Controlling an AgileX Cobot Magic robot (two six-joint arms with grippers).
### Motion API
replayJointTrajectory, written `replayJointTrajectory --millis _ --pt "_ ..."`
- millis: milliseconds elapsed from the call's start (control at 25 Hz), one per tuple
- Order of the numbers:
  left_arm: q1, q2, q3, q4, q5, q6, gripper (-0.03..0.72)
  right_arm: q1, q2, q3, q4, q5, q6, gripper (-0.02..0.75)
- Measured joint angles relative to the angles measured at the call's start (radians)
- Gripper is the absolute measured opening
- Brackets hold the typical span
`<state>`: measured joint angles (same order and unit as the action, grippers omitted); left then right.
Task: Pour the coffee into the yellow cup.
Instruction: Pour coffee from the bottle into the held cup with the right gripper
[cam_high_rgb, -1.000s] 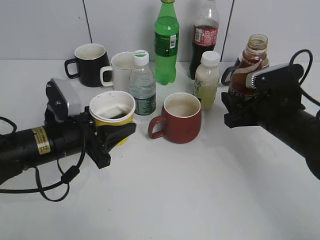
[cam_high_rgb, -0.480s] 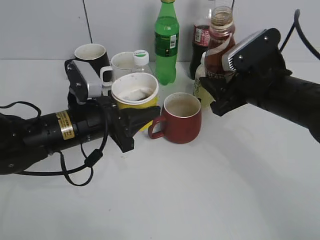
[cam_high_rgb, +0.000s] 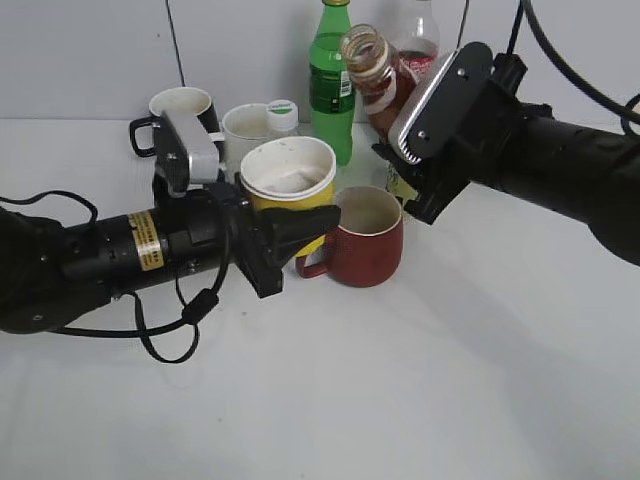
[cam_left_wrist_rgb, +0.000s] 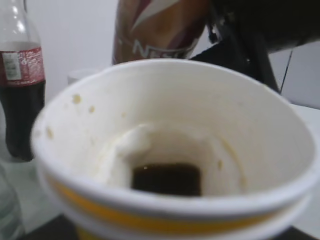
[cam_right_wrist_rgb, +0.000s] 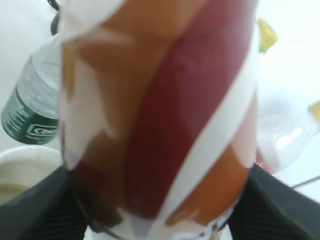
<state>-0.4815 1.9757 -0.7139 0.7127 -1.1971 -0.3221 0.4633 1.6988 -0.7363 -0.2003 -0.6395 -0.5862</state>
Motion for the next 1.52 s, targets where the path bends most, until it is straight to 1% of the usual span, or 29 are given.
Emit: replayJointTrajectory --millis 160,400,600,960,1080,1520 --pt "-0.006 0.0 -0.019 0.035 0.017 -0.005 0.326 0.0 0.003 -0.01 -0.002 0.0 -0.12 0.518" --pt "-0.02 0.0 -0.026 0.043 0.063 -0.011 0.326 0.0 0.02 -0.016 -0.01 -0.019 -0.27 0.518" --pt "-0.047 0.0 -0.03 0.051 0.071 -0.012 0.326 0.0 0.02 -0.016 -0.013 -0.074 -0.385 0.518" --pt "-0.047 0.0 -0.031 0.068 0.072 -0.012 0.326 0.0 0.02 -0.016 -0.015 -0.1 -0.571 0.518" --pt "-0.047 0.0 -0.031 0.086 0.072 -0.012 0.326 0.0 0.02 -0.016 -0.016 -0.115 -0.605 0.518" --pt "-0.047 0.0 -0.012 0.088 0.072 -0.012 0.326 0.0 0.02 -0.016 -0.017 -0.125 -0.668 0.518"
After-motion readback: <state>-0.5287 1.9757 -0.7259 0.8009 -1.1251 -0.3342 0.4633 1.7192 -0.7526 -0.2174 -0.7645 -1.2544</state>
